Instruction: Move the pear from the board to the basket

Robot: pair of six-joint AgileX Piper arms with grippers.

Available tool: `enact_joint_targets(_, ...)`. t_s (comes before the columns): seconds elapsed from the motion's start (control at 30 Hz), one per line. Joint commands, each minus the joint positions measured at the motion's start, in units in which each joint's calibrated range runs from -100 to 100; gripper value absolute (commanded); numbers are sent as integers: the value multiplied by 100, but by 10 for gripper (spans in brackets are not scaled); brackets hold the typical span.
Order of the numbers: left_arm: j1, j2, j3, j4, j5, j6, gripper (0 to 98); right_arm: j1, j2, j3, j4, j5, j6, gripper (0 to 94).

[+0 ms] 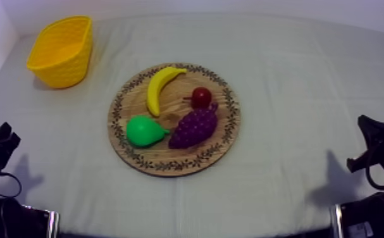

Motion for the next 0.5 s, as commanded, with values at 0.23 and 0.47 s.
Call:
enact_joint_targets(0.23, -1, -3, 0, -1, 0, 9, 1, -2, -3, -2, 0, 2, -1, 4)
enact_joint_targets(0.47, 121, -3, 0, -1, 0, -77, 1, -2, -3, -2, 0, 2, -1, 4)
